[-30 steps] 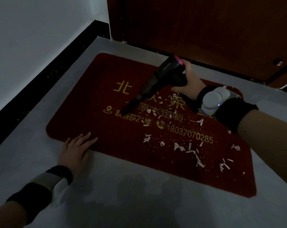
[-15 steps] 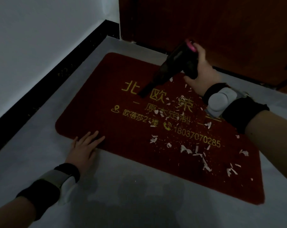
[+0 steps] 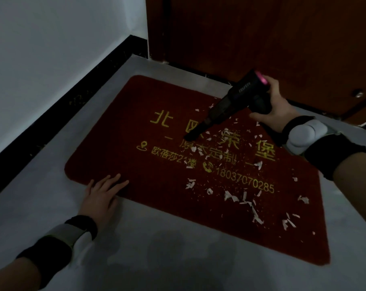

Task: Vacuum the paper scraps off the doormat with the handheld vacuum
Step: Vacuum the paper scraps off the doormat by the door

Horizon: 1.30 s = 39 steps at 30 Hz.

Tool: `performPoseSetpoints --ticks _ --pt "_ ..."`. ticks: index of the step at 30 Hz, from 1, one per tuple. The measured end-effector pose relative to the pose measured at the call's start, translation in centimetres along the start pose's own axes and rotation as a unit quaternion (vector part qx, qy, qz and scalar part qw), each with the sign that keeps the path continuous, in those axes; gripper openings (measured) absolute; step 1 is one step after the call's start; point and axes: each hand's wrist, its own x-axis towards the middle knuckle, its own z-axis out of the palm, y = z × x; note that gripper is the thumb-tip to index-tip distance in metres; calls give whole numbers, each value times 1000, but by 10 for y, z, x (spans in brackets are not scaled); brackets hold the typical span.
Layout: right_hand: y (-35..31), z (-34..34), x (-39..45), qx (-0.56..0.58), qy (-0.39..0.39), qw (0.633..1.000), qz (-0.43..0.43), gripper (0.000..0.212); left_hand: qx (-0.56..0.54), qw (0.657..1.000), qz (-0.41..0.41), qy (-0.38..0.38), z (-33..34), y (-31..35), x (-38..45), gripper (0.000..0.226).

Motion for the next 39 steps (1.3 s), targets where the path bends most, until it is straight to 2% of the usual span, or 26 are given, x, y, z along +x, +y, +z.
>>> performPoseSetpoints --ticks 2,7,10,13,18,20,28,33,39 --pt "4 0 -2 9 -14 1000 -7 91 0 1000 -6 -2 -3 2 1 50" --pt "11 7 -9 55 -53 997 -4 90 42 997 -16 -59 -9 4 0 57" --pt "12 10 -13 67 -57 996 -18 90 27 998 -22 -56 -9 7 -2 60" --pt "11 14 -14 64 -25 998 -13 89 29 997 -34 -55 -8 14 -4 63" --pt "13 14 -23 20 101 994 28 90 -10 997 -73 7 0 27 -2 59" --pt "16 12 -22 8 124 992 30 89 -28 996 -78 33 1 34 5 57" --pt "13 11 -25 38 105 994 -12 90 -130 973 -166 92 4 82 33 49" --pt "9 23 -26 54 83 993 -59 89 -124 977 -166 56 4 109 44 46" --pt "12 20 -21 43 84 991 -94 87 -105 979 -169 37 -1 104 43 46"
